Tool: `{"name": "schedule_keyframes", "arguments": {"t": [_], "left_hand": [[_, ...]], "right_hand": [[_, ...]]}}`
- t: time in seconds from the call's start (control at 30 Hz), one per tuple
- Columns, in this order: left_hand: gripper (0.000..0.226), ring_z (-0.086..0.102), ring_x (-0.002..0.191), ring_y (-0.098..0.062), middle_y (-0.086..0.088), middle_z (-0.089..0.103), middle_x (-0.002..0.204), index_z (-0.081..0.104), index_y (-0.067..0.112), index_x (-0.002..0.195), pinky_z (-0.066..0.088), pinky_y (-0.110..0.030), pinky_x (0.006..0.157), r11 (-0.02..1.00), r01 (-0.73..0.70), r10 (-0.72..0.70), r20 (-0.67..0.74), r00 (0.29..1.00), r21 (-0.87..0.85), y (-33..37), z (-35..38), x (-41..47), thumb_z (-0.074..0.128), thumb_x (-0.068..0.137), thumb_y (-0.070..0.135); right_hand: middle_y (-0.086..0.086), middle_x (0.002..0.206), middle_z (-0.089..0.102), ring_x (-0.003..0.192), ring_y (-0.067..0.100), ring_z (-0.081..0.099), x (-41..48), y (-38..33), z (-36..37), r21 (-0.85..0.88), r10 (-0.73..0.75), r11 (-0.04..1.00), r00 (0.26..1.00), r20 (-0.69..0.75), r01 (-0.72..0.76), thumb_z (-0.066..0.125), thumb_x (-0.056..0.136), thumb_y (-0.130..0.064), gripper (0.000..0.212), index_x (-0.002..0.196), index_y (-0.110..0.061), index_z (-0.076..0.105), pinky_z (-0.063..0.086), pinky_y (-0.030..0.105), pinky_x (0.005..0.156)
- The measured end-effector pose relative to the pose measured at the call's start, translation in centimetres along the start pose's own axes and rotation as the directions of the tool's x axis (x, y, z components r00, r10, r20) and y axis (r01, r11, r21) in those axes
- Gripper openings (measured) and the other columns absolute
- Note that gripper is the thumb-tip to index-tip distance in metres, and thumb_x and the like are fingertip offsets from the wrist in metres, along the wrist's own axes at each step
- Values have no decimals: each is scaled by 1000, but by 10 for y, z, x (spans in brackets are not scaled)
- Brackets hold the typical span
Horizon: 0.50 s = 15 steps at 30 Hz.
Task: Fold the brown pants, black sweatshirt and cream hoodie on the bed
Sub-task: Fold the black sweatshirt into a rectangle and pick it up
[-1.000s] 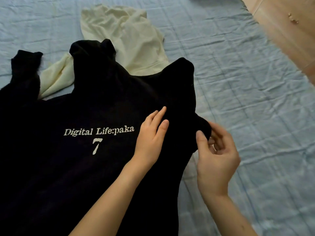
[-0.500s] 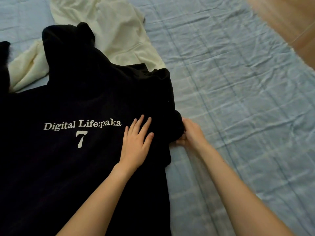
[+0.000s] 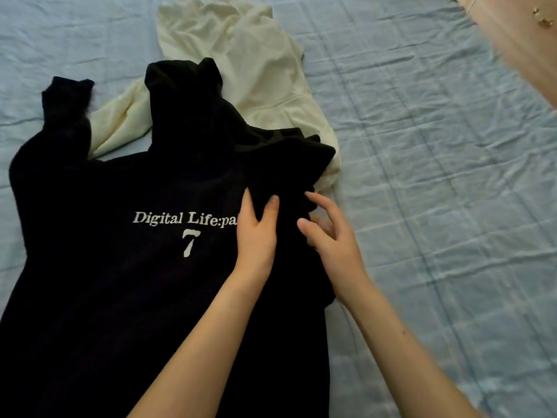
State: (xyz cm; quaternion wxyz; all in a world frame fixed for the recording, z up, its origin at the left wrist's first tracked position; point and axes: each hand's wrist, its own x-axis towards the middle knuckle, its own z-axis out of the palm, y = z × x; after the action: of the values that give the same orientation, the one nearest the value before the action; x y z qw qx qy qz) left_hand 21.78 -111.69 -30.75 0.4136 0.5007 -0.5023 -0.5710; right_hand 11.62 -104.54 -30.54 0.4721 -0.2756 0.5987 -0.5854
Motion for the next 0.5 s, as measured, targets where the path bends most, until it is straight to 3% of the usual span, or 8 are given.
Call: {"name": "schedule_keyframes", "arguments": {"t": [0.07,0.17,0.23,0.3,0.4,0.5], "left_hand": [[30,62,116,-11,4,67,123,57,24,129,46,-40,105,993,77,-76,6,997,-87,-9,-24,4,55,99,23],[30,61,120,-20,-1,66,128,57,24,130,48,-46,103,944,172,-162,58,985,-281,-22,-56,4,53,100,23],[29,62,119,-20,0,66,128,57,26,128,52,-44,98,906,209,-197,70,978,-369,-28,-74,2,52,100,21],[28,64,116,-20,-1,68,125,58,24,127,55,-43,93,890,208,-216,26,976,-407,-31,-93,1,52,101,19],[25,67,111,-20,0,70,120,58,22,125,58,-40,85,874,196,-252,-69,965,-445,-38,-129,3,52,101,19],[25,68,109,-19,1,71,118,59,25,124,59,-39,80,850,185,-299,-162,941,-494,-50,-177,11,53,100,21]], "right_hand": [[6,103,71,94,18,69,6,5,6,40,79,996,994,-78,-76,59,98,-16,29,125,-25,58,56,31,79],[5,122,66,108,17,67,19,13,14,-35,104,993,980,-172,-112,61,96,-26,38,131,-33,48,56,37,93],[1,108,68,104,21,68,27,20,24,-76,120,986,955,-272,-146,62,93,-32,38,127,-39,45,54,48,97],[0,93,67,96,30,68,33,25,36,-108,134,976,917,-376,-187,61,92,-34,35,123,-36,46,53,54,94],[13,103,67,94,32,68,38,32,55,-195,175,943,899,-401,-270,58,93,-34,41,131,-24,47,53,54,92],[16,121,62,111,35,62,38,43,66,-394,66,889,916,-395,-234,60,94,-32,49,140,-19,46,48,50,99]]}}
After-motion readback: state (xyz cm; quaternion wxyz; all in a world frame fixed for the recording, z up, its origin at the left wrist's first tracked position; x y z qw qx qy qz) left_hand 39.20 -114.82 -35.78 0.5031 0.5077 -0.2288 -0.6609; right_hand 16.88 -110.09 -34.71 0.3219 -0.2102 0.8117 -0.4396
